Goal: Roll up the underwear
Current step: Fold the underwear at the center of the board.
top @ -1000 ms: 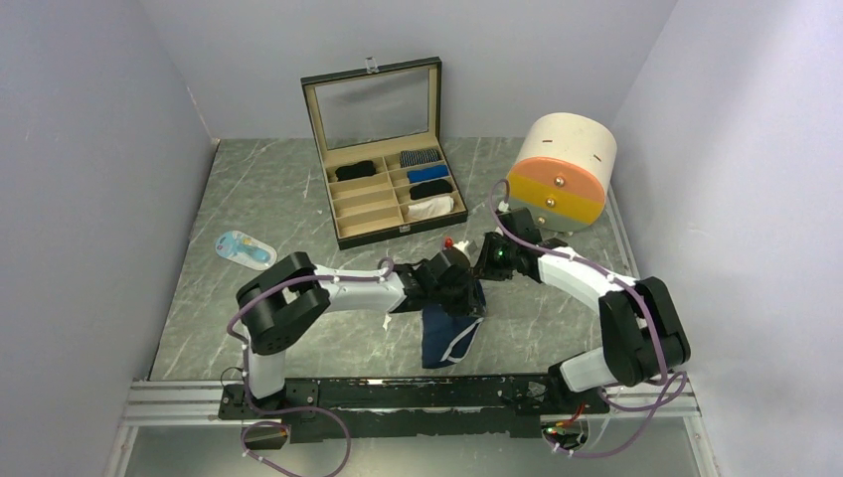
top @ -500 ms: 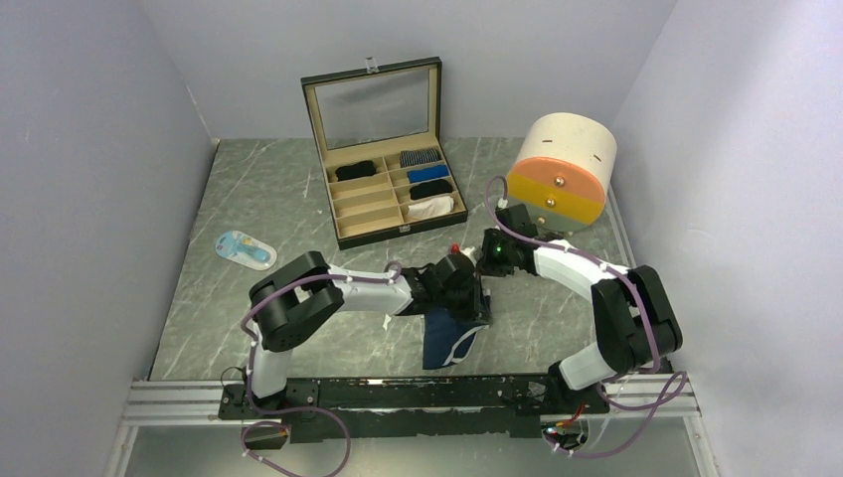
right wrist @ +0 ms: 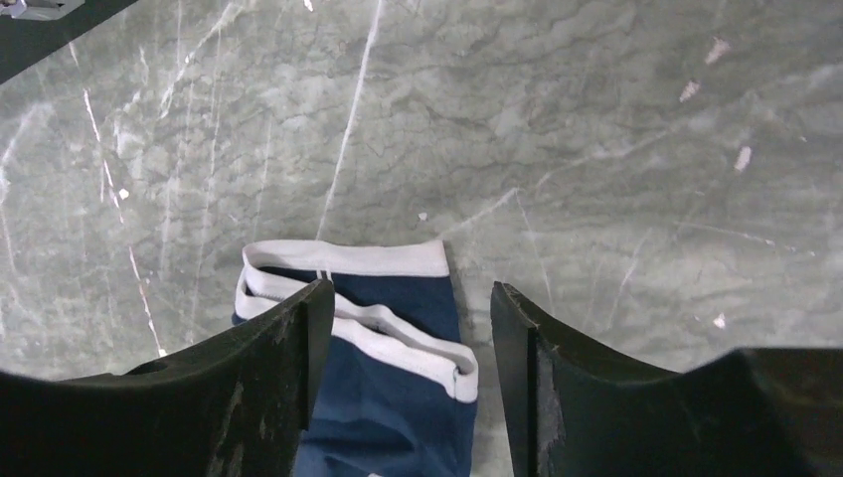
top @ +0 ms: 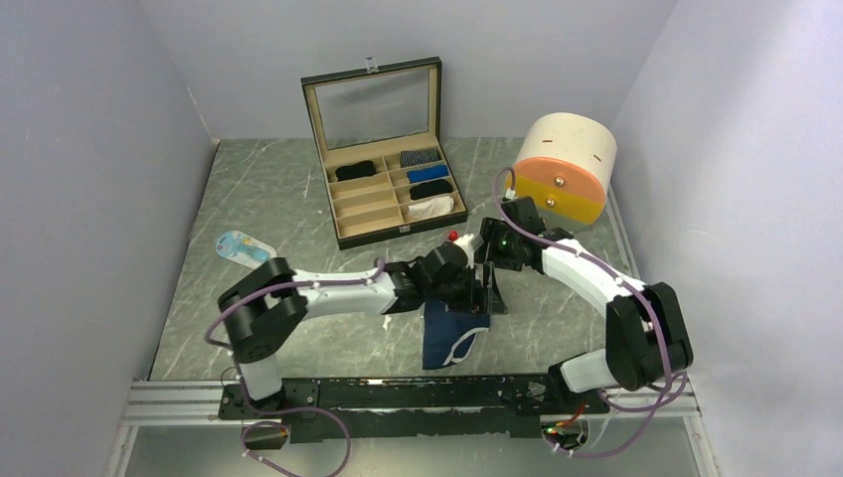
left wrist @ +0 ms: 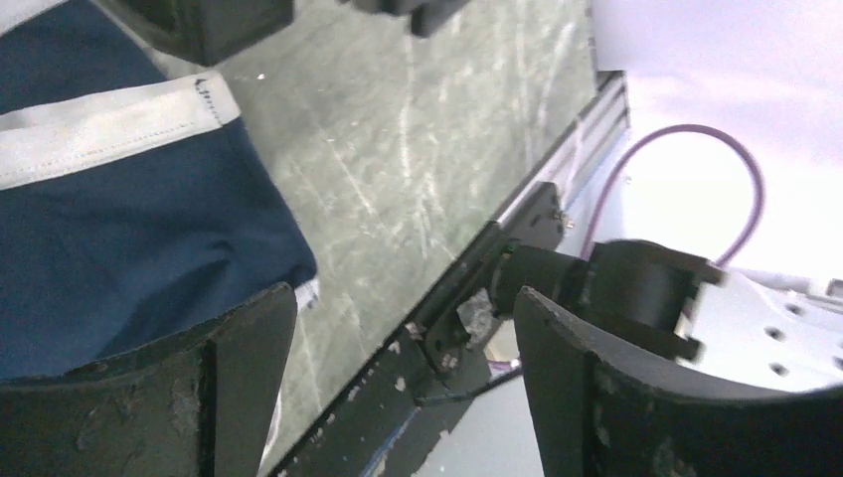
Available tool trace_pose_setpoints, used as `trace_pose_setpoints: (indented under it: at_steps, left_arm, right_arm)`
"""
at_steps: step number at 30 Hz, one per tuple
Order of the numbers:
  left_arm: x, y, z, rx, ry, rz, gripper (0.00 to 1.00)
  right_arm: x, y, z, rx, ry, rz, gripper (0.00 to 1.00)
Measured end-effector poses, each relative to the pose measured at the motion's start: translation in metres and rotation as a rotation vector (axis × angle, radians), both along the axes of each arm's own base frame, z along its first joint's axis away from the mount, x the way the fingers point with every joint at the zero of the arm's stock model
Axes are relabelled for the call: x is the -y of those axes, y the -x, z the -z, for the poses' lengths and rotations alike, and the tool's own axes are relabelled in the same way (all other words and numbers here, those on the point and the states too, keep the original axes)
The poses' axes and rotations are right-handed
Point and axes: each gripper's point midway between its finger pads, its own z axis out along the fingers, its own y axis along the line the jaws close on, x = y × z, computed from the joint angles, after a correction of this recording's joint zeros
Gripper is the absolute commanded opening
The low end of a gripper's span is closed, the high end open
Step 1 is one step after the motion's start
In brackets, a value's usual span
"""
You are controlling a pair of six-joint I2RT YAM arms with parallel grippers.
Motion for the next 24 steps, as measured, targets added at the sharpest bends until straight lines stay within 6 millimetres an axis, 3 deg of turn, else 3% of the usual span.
trace_pose_setpoints:
  at_steps: [4, 7, 12, 16, 19, 24]
  left_arm:
    - [-0.019, 0.001, -0.039, 0.097, 0.041, -0.003, 0.9]
    - [-0.045, 0.006, -0.045, 0.142, 0.013, -0.014, 0.92]
    - [-0.094, 0.016, -0.01, 0.152, -0.131, -0.032, 0.93]
    - [-0.125, 0.02, 0.02, 0.12, -0.215, -0.052, 0.93]
    - [-0.142, 0.012, 0.032, 0.092, -0.24, -0.086, 0.93]
    - [-0.149, -0.002, 0.031, 0.075, -0.228, -0.123, 0.92]
  right_arm:
    - [0.005, 0.012, -0.004, 0.002, -0.009, 0.026, 0.63]
    - [0.007, 0.029, 0.008, -0.044, -0.022, 0.032, 0.63]
    - [0.009, 0.058, 0.03, -0.144, -0.039, 0.042, 0.61]
    - [0.008, 0.069, 0.036, -0.172, -0.058, 0.04, 0.56]
    - [0.006, 0.072, 0.036, -0.179, -0.071, 0.033, 0.46]
    - [0.004, 0.07, 0.034, -0.166, -0.08, 0.016, 0.29]
